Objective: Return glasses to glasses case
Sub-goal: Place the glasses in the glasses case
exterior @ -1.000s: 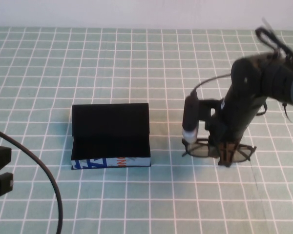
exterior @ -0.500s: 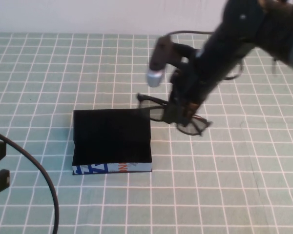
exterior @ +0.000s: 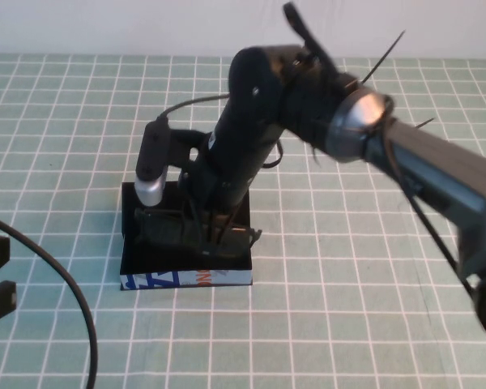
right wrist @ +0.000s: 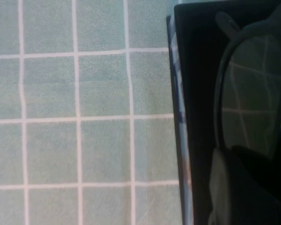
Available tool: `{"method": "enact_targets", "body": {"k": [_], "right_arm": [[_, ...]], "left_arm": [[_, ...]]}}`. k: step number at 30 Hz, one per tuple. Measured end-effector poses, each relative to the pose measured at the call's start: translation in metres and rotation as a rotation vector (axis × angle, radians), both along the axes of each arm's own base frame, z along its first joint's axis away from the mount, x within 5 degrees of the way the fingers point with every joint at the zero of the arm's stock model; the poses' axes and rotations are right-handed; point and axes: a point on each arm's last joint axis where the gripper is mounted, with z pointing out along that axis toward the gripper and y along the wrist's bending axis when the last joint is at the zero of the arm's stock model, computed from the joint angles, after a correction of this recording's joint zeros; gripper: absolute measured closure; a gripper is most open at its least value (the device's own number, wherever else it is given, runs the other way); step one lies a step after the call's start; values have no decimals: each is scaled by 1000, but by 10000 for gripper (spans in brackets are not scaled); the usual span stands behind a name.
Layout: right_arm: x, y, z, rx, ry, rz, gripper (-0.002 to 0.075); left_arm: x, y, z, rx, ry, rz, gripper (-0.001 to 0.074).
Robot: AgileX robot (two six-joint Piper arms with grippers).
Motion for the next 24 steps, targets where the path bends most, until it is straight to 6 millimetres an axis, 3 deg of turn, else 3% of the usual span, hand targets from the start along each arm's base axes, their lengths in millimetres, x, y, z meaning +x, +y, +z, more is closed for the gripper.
{"method": "enact_targets", "body": {"k": [6, 18, 24], "right_arm": [[9, 8, -18, -12, 15, 1, 657], [14, 11, -30, -10, 11, -9, 656], [14, 12, -30, -8, 9, -12, 536]], "left_arm": [[-1, 0, -1, 4, 16, -3, 734], [-2, 0, -2, 7, 30, -6, 734], [-2, 0, -2, 11, 29, -6, 733]]}}
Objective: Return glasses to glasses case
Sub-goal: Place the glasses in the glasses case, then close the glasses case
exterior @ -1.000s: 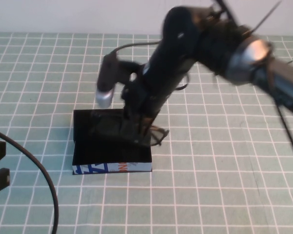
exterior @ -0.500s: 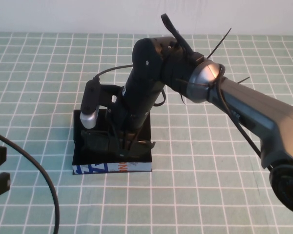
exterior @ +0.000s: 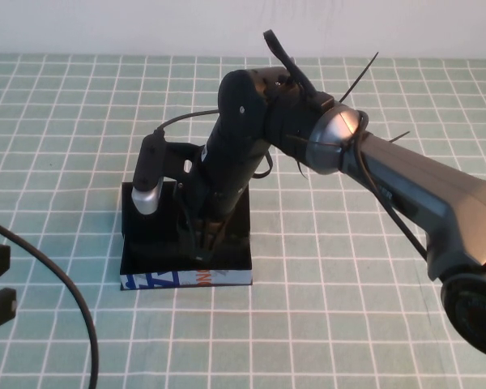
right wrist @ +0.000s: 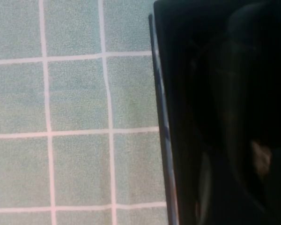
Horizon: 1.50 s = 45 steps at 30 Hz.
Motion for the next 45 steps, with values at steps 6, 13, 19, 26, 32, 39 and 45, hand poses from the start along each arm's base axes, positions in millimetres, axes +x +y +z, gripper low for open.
{"method": "enact_targets", "body": {"k": [6, 13, 19, 26, 32, 39, 45], "right_arm": [[1, 1, 3, 26, -16, -12, 481], [1, -3, 41, 132, -94, -76, 566], [21, -30, 67, 232, -76, -303, 723], [61, -83, 73, 389, 99, -585, 737], [96, -123, 69, 607, 267, -749, 737], [115, -128, 26, 619, 381, -813, 737], [120, -126, 0, 587, 424, -824, 737]], "left_arm": [[0, 0, 0, 19, -7, -10, 734], [2, -1, -2, 81, -13, -69, 733], [20, -10, -17, 76, 88, -127, 734], [47, -34, -40, 16, 160, -326, 733], [70, -45, -58, 13, 142, -397, 733], [88, -78, -85, 97, 111, -450, 734], [91, -112, -116, 201, 124, -544, 733]]}}
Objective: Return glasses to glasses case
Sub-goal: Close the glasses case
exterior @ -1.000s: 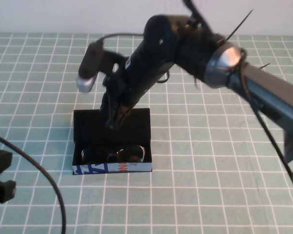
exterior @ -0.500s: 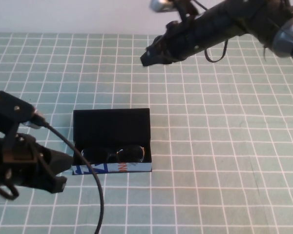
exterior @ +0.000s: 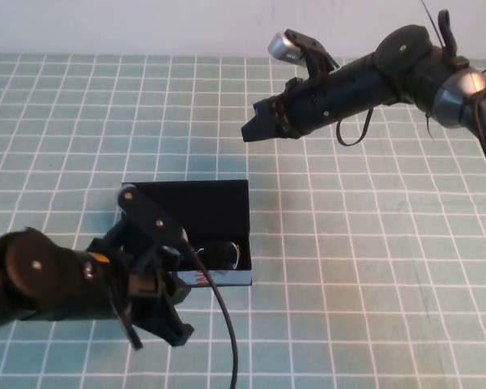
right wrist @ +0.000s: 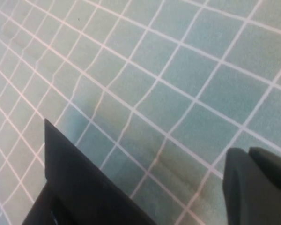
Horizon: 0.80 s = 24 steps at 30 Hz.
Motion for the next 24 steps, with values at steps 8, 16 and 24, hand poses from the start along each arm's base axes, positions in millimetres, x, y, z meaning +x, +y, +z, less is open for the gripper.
{"method": "enact_targets", "body": {"k": [8, 16, 24], "right_arm": [[3, 3, -22, 1, 8, 36, 737], [5, 6, -48, 11, 83, 55, 737], [1, 8, -59, 42, 144, 90, 737]], "left_arm": [[21, -3, -32, 63, -38, 100, 733], [32, 1, -27, 60, -149, 184, 733], [31, -1, -30, 62, -126, 172, 734]]}}
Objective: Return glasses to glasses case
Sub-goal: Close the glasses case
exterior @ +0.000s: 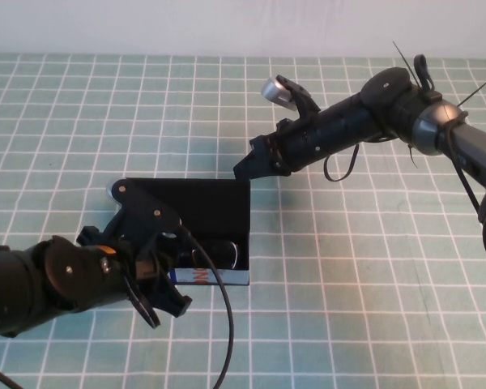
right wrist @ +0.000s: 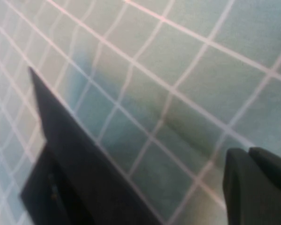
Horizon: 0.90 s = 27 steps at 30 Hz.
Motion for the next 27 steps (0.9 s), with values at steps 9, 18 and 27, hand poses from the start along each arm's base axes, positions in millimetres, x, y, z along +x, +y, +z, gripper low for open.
{"method": "enact_targets", "body": {"k": [9, 18, 27], "right_arm": [[-9, 3, 4, 57, 55, 87, 737], [-10, 4, 6, 76, 64, 92, 737], [-31, 41, 5, 65, 65, 178, 737]], "left_arm": [[1, -1, -3, 1, 9, 7, 733], [2, -1, -2, -1, 6, 9, 733], [2, -1, -2, -1, 6, 9, 733]]}}
